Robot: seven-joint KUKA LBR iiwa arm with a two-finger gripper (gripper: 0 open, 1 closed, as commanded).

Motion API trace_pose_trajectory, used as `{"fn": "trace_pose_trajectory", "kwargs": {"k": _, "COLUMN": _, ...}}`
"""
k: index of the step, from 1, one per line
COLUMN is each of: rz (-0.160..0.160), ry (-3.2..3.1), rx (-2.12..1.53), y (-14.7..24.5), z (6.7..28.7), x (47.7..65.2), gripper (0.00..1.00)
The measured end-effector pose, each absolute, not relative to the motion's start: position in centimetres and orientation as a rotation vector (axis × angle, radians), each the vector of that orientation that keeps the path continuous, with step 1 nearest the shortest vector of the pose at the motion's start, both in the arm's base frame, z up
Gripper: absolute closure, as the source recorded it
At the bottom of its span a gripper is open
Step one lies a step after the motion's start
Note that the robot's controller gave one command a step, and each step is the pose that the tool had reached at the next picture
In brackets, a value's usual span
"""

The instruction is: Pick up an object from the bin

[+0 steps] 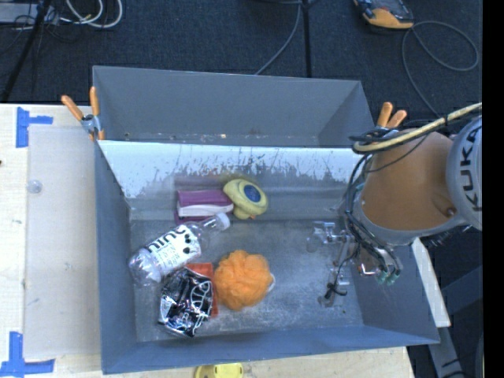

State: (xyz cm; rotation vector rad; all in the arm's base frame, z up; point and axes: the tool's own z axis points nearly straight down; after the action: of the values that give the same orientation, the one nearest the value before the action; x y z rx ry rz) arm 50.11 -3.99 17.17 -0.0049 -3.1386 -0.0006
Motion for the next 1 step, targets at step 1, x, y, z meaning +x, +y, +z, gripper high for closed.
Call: {"fn": "trace_pose_trajectory", "kwargs": {"k": 1, "rz": 0.001, "ry": -3.139, "rx": 0.067, "y": -1.6, "z": 14.87, "x": 52.73, "gripper": 0.0}}
